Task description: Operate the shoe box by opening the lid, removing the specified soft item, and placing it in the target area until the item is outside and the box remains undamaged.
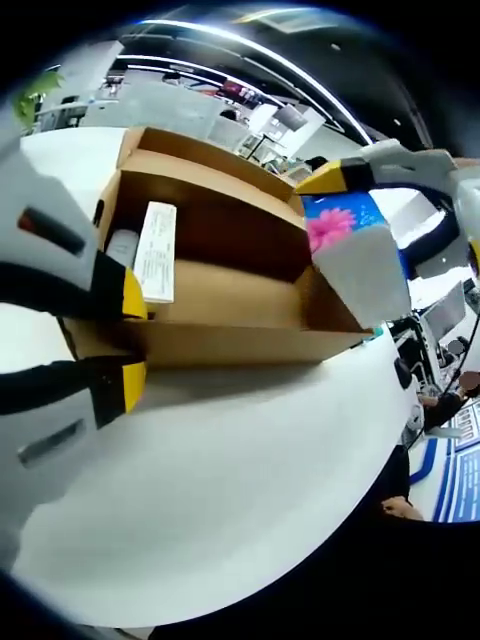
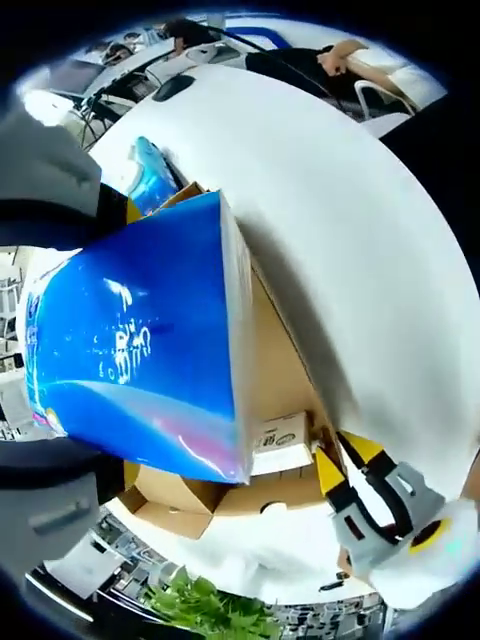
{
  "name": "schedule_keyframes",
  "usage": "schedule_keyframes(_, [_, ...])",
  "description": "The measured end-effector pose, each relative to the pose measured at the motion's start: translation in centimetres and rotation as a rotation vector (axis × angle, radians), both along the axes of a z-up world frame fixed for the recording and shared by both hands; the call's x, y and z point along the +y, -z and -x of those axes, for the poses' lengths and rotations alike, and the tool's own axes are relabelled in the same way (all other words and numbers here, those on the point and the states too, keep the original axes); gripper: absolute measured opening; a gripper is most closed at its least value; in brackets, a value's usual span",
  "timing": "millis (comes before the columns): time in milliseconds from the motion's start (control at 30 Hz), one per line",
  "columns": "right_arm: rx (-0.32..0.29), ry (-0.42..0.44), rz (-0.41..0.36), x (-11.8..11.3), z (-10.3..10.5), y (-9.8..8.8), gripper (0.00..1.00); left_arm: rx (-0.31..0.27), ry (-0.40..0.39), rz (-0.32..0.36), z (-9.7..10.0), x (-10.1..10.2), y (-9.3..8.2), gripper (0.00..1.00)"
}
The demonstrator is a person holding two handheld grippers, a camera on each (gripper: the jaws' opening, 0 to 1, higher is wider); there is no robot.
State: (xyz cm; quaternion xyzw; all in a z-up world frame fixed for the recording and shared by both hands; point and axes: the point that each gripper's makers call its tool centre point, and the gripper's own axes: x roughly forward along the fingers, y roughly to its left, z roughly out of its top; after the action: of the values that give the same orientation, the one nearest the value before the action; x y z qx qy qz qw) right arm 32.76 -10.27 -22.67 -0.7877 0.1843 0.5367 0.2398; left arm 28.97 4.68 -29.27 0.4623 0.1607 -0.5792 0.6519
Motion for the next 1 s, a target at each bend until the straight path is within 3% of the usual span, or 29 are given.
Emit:
schedule_keyframes(667, [-0.032, 0.154, -0.020, -4.6, 2.0, -2.4, 0.76, 0.004, -0.002, 0.005, 0.0, 0.0, 0.0, 0.13])
schedule_keyframes(1000, [-0.031, 0.278, -0.020, -8.6, 3.5, -2.3, 0.75, 0.003, 0.000, 0.005, 0.0, 0.1, 0.0, 0.13])
